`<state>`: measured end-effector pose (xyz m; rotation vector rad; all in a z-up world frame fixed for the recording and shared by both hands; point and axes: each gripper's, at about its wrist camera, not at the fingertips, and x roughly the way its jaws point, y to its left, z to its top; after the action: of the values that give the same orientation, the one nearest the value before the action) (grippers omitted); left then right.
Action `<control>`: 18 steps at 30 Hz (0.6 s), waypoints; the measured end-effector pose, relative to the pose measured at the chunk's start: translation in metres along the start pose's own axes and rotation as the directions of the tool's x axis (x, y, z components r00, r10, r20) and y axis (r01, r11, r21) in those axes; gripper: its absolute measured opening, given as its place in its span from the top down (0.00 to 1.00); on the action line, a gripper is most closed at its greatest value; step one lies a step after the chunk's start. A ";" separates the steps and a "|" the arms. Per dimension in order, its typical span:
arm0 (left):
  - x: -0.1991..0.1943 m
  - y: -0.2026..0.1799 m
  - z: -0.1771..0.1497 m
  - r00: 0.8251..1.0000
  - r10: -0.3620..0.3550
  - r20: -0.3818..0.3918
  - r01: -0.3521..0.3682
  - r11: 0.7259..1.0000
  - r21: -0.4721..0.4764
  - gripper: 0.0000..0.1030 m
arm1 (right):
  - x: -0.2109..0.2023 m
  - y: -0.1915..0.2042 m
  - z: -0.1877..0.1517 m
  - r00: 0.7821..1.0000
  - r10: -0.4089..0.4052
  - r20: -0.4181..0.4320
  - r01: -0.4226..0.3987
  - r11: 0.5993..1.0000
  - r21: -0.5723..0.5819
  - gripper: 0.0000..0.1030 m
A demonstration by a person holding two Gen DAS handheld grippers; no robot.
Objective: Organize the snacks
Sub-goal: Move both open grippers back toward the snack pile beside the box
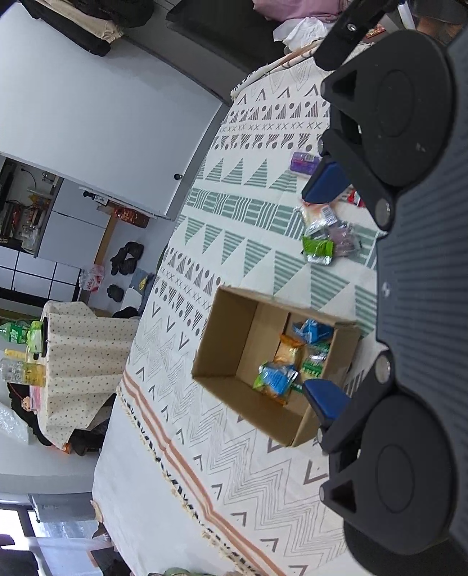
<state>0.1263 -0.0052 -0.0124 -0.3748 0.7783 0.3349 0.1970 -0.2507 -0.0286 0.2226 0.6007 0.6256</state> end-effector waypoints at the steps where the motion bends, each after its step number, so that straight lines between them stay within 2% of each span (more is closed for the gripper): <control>1: 0.001 -0.003 -0.002 1.000 -0.008 -0.004 0.008 1.000 0.001 0.00 | -0.001 -0.004 -0.001 1.000 -0.006 -0.006 0.006 1.000 0.004 0.00; 10: 0.013 -0.029 -0.019 0.999 -0.014 -0.037 0.015 1.000 0.008 0.00 | -0.012 -0.042 -0.016 0.998 -0.038 -0.049 0.041 0.998 0.053 0.00; 18: 0.030 -0.048 -0.037 0.997 -0.040 -0.060 0.041 0.999 0.003 0.00 | -0.021 -0.087 -0.029 0.996 -0.070 -0.058 0.080 0.979 0.186 0.00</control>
<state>0.1435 -0.0599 -0.0487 -0.3975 0.8294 0.2849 0.2086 -0.3320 -0.0748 0.3598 0.7153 0.5030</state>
